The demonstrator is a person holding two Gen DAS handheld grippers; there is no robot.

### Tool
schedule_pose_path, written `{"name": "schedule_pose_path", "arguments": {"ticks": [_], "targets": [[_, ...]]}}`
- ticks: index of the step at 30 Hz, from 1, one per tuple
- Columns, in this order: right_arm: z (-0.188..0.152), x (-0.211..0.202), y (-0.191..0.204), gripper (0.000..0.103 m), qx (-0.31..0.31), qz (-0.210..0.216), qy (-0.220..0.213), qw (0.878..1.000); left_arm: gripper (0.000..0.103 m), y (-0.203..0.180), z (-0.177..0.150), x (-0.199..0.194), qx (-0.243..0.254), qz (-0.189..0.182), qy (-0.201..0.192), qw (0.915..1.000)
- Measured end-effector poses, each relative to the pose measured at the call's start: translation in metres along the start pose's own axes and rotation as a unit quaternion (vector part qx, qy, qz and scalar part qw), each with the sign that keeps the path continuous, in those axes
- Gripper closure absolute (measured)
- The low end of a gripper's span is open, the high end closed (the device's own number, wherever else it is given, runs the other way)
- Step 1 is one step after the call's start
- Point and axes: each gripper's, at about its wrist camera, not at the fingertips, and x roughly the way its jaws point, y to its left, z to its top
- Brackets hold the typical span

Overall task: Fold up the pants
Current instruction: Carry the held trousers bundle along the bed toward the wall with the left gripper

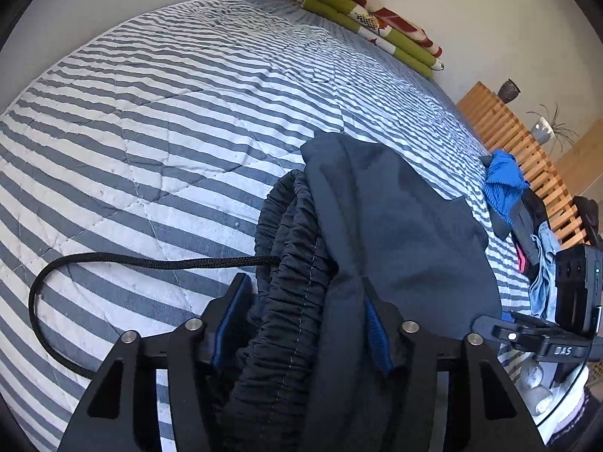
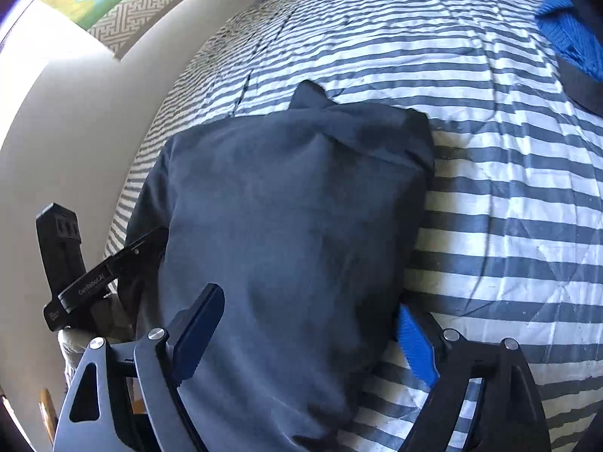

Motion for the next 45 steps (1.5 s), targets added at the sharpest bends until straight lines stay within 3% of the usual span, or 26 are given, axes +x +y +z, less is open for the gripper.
{"name": "schedule_pose_path", "arguments": {"ticks": [1,2,4,6,10,11,14,15,17,18,20,21,22,24,27,29,31,33,40,45], "targets": [[-0.001,0.003,0.004,0.048,-0.01,-0.003,0.004,1.0,0.053,-0.002,-0.002,-0.003,0.003,0.003,-0.006,1.0],[-0.001,0.002,0.005,0.054,-0.01,-0.005,0.006,1.0,0.059,-0.003,-0.003,-0.006,0.003,0.004,-0.011,0.9999],[0.0,0.001,0.003,0.084,-0.003,0.002,0.008,1.0,0.069,-0.005,-0.005,-0.013,0.0,0.001,-0.021,0.9998],[0.0,-0.002,0.002,0.093,0.01,0.018,0.013,1.0,0.079,-0.008,-0.006,-0.02,-0.007,-0.007,-0.03,0.9995],[-0.007,-0.02,0.022,0.095,-0.014,-0.007,-0.006,1.0,0.078,-0.012,-0.008,-0.026,-0.012,-0.007,-0.035,0.9993],[-0.009,-0.025,0.024,0.095,-0.017,-0.004,-0.01,1.0,0.068,-0.01,-0.006,-0.026,-0.01,-0.002,-0.033,0.9994],[-0.014,-0.031,0.028,0.095,-0.032,-0.011,-0.018,0.999,0.018,0.0,-0.001,-0.018,-0.023,0.044,-0.014,0.9987],[-0.013,-0.031,0.028,0.095,-0.037,-0.013,-0.018,0.999,0.018,0.005,0.001,-0.013,-0.032,0.038,-0.003,0.9988],[-0.011,-0.029,0.026,0.095,-0.039,-0.015,-0.012,0.999,0.026,0.014,0.0,-0.007,-0.052,0.004,0.003,0.9987],[-0.011,-0.029,0.025,0.093,-0.032,-0.015,-0.011,0.999,0.044,0.013,-0.001,-0.007,-0.047,-0.004,0.007,0.9988],[-0.01,-0.028,0.019,0.087,-0.024,-0.01,-0.009,1.0,0.056,0.009,-0.002,-0.006,-0.046,-0.014,0.015,0.9987],[-0.01,-0.027,0.016,0.077,-0.019,-0.013,-0.008,1.0,0.064,0.008,-0.002,-0.007,-0.044,-0.021,0.016,0.9987],[-0.007,-0.027,0.011,0.064,-0.013,-0.016,-0.013,1.0,0.066,0.008,-0.002,-0.008,-0.048,-0.025,0.016,0.9984],[-0.005,-0.025,-0.002,0.047,0.011,-0.021,-0.023,0.999,0.071,0.008,-0.001,-0.011,-0.057,-0.028,0.014,0.9979],[0.0,-0.01,-0.025,0.045,0.064,0.011,0.009,0.998,0.076,0.003,-0.001,-0.015,-0.058,-0.026,0.011,0.9979],[0.005,-0.009,-0.022,0.05,0.056,0.024,0.007,0.998,0.078,0.0,0.0,-0.017,-0.06,-0.025,0.008,0.9978],[0.005,-0.007,-0.014,0.085,0.038,0.024,0.023,0.999,0.08,-0.003,-0.001,-0.02,-0.061,-0.027,0.005,0.9978],[0.005,-0.014,-0.002,0.092,0.012,0.006,0.016,1.0,0.081,-0.007,-0.002,-0.026,-0.058,-0.024,0.001,0.998],[0.009,-0.067,0.027,0.094,-0.042,-0.001,-0.033,0.999,0.082,-0.019,-0.005,-0.059,-0.046,-0.036,-0.021,0.9981],[0.001,-0.105,0.06,0.095,-0.075,-0.001,-0.066,0.995,0.083,-0.028,0.0,-0.103,-0.047,-0.051,-0.056,0.996]]}}
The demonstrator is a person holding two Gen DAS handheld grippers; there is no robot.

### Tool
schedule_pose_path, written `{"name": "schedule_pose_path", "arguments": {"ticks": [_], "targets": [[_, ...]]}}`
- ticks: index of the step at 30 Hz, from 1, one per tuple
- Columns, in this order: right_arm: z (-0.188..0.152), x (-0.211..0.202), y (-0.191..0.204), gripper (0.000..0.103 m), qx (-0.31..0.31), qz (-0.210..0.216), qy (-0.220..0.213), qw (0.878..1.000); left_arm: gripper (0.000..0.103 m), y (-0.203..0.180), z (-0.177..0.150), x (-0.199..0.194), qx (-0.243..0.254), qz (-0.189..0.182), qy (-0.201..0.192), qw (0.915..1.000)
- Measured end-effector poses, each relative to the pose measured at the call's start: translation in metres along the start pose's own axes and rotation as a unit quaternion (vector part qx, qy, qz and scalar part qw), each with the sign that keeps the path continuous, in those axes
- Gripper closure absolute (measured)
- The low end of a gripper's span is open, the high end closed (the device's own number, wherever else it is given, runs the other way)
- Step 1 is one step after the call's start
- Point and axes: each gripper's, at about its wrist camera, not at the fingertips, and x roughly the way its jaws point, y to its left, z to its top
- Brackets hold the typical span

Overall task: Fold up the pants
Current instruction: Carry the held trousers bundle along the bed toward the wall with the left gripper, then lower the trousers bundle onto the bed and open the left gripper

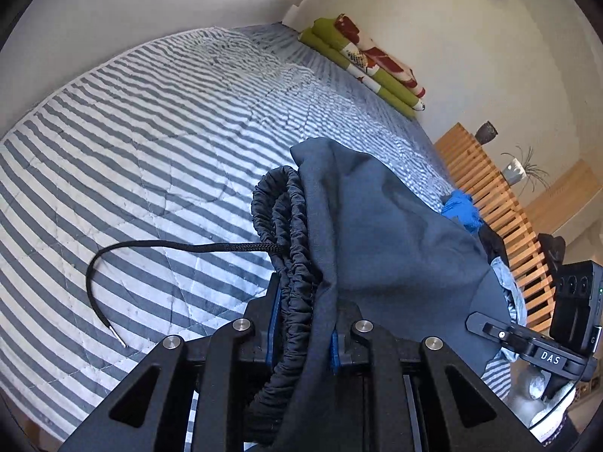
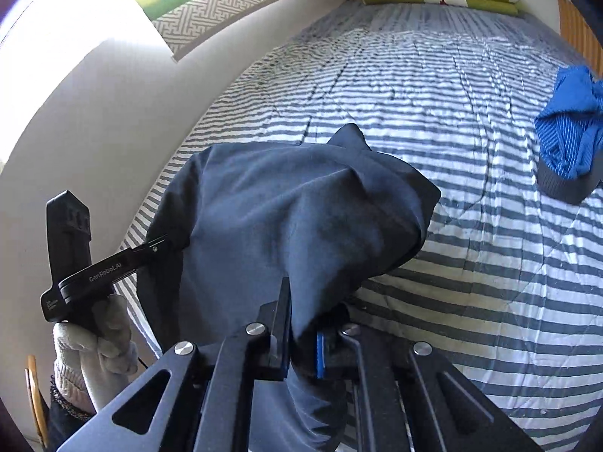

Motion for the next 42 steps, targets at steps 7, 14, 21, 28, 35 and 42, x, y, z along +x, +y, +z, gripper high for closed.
{"name": "schedule_pose_path", "arguments": {"ticks": [7,14,21,28,35,42], "targets": [[0.051,-0.051,0.059,0.095,-0.052,0.01,-0.043,0.998,0.083,-0.029,0.053,-0.073,0.015,-0.007,-0.077,0.9969],[0.12,-0.076,0.111,0.095,-0.087,0.02,-0.092,0.992,0.083,-0.038,0.143,-0.124,0.024,0.013,-0.138,0.99],[0.217,0.003,0.127,0.095,-0.082,0.028,-0.106,0.991,0.083,-0.002,0.245,-0.1,0.039,0.083,-0.143,0.9854],[0.297,0.153,0.112,0.095,-0.061,0.032,-0.083,0.994,0.083,0.086,0.324,-0.013,0.031,0.128,-0.117,0.9843],[0.332,0.28,0.099,0.095,-0.056,0.015,-0.062,0.996,0.082,0.187,0.358,0.096,-0.001,0.147,-0.088,0.9853],[0.347,0.335,0.063,0.08,-0.027,-0.025,-0.034,0.999,0.073,0.218,0.372,0.141,0.019,0.243,-0.067,0.9674]]}}
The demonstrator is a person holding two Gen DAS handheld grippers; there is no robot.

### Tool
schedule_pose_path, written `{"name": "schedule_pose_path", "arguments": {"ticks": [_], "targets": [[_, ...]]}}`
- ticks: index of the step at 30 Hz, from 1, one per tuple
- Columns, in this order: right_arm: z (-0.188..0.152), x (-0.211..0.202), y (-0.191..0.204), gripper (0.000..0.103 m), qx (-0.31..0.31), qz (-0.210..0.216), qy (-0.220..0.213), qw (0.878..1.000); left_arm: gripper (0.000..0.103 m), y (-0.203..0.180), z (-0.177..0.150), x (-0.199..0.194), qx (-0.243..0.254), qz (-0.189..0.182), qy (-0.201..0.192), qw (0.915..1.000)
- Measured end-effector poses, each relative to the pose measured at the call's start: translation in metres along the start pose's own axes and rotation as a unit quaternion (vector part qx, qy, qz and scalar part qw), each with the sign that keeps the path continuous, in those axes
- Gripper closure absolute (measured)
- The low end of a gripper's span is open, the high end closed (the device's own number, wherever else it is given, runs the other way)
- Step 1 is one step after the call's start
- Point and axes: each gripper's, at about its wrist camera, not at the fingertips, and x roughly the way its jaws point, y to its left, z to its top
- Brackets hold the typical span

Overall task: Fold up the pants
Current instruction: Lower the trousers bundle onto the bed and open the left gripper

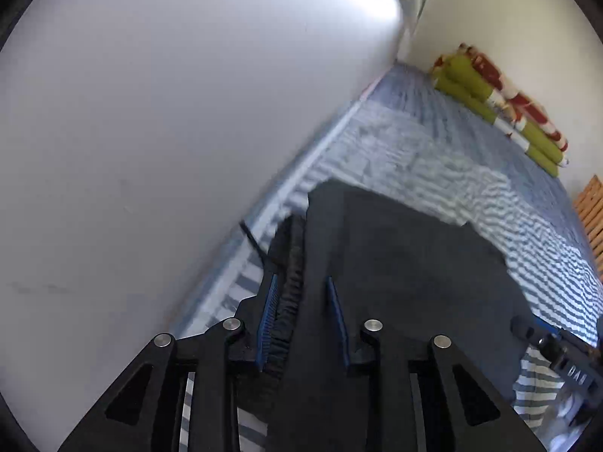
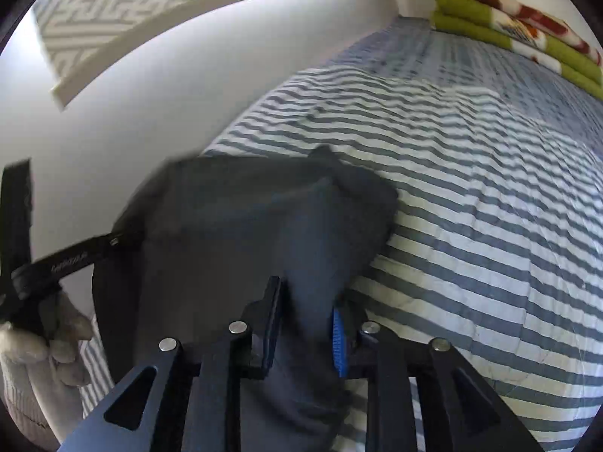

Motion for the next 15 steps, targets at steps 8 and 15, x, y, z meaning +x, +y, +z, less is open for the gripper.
{"name": "schedule_pose_path", "arguments": {"ticks": [8,15], "targets": [[-0.057,-0.047,0.002,0.069,-0.006,0.083,-0.03,0.996,0.074,-0.041,-0.052,-0.048,0.093,-0.05,-0.002,0.9944],[-0.131,-0.044,0.021,0.069,-0.074,-0.003,0.078,0.994,0.074,-0.027,-0.105,-0.017,0.054,0.027,0.086,0.9945]]}}
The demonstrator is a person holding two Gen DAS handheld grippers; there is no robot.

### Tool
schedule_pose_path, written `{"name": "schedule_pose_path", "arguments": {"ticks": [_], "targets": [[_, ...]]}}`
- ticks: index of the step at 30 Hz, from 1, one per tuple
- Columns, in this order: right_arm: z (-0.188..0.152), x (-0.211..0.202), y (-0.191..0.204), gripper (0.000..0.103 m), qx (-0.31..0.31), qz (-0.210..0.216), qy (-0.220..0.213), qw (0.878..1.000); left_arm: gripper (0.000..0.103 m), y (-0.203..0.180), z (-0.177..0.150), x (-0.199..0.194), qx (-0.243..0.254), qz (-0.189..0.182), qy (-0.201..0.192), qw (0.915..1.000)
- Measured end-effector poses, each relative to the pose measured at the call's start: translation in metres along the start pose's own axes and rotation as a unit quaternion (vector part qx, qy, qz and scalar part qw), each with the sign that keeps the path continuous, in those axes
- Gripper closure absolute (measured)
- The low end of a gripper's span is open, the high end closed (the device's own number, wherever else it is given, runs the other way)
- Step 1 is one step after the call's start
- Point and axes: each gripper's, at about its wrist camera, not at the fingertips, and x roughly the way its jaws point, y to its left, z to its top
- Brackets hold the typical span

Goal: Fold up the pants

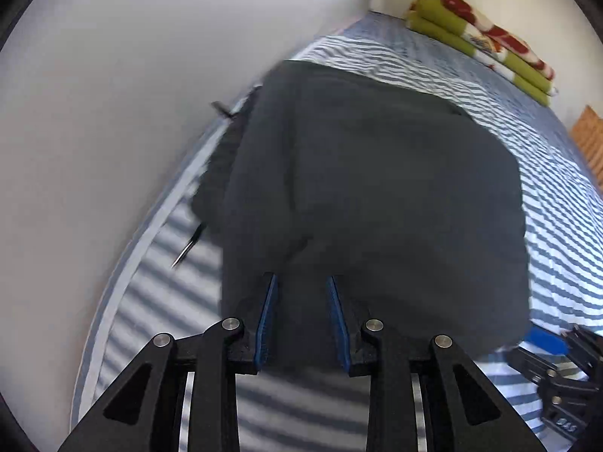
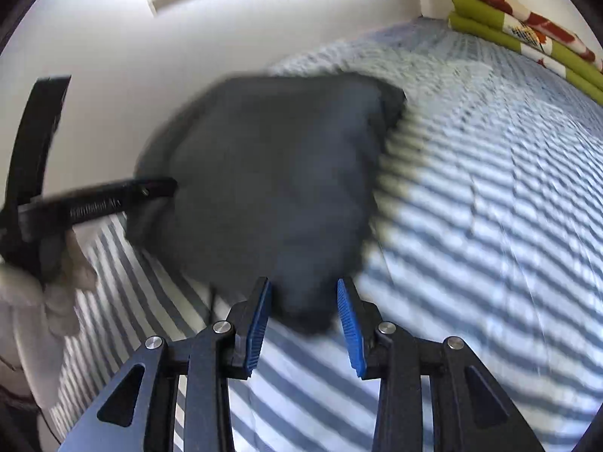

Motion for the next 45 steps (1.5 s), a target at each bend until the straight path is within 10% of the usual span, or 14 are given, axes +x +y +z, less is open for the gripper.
{"name": "schedule_pose_path", "arguments": {"ticks": [13,27,35,45], "targets": [[-0.12,-0.215,-0.035,0.069,0.034,-0.01,-0.06,0.998,0.063,-0.097,-0.118,-0.2,-0.032,-0.082,-0.079,0.993],[-0.277,-0.403,-0.018,0.06,-0.02,-0.063,-0.159,0.985,0.02,-0.228,-0.326,-0.485,0.012,-0.053,-0.195,0.9792],[-0.361,-0.445,-0.015,0.056,-0.017,-0.096,-0.186,0.978,0.005,-0.265,-0.43,-0.551,0.02,-0.048,-0.219,0.9743],[-0.398,-0.453,-0.024,0.053,0.012,-0.099,-0.187,0.977,0.005,-0.261,-0.469,-0.549,0.02,-0.044,-0.208,0.9769]]}}
